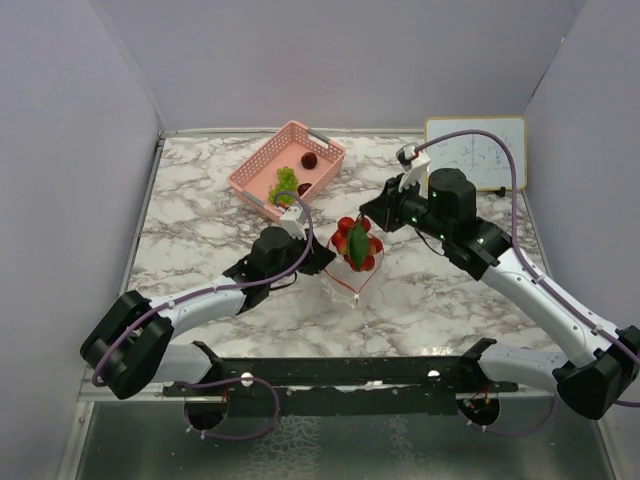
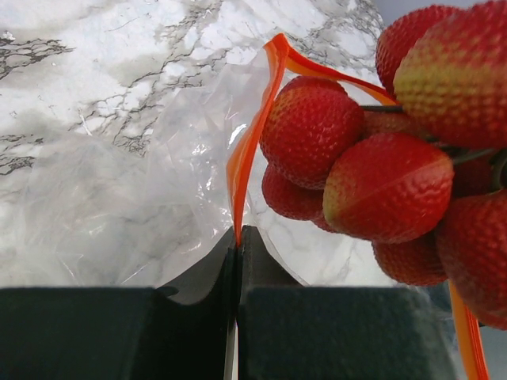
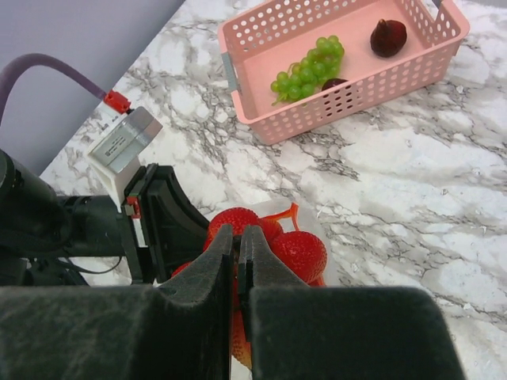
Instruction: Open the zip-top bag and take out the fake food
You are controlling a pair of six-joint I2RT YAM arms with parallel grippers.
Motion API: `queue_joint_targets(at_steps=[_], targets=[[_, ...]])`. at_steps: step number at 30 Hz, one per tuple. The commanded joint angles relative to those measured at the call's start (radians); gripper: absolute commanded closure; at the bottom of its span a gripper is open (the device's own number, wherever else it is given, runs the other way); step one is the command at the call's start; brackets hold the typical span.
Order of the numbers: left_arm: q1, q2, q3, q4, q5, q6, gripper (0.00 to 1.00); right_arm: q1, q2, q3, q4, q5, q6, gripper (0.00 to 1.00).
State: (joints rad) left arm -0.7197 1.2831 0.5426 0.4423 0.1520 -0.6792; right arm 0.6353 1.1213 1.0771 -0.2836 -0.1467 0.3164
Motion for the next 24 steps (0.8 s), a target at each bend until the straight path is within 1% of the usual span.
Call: queue_joint_targets(at_steps=[1,9,14,18,24], targets=[[0.0,0.018,-0.02,0.037,-0.01,0.003,1.0,-0.03,0.041,0.082,0.078,-0.017,-0.006,0.99],[0.0,0.053,-0.056,0.071,-0.02,-0.003,1.0,-0.068,0.148,0.244,0.108,-0.051,-0.009,0.99],[0.0,0.058,-0.064,0.074,-0.023,0.001,1.0,-0.084,0.26,0.323,0.16,-0.059,-0.011,0.99],[0.0,0.041,-0.074,0.07,-0.026,0.002,1.0,-0.088,0.409,0.405,0.211,-0.07,-0.01,0.99],[0.0,0.038,-0.079,0.07,-0.015,-0.001,1.0,-0.089,0.671,0.589,0.309,-0.112,-0.032,0.99]])
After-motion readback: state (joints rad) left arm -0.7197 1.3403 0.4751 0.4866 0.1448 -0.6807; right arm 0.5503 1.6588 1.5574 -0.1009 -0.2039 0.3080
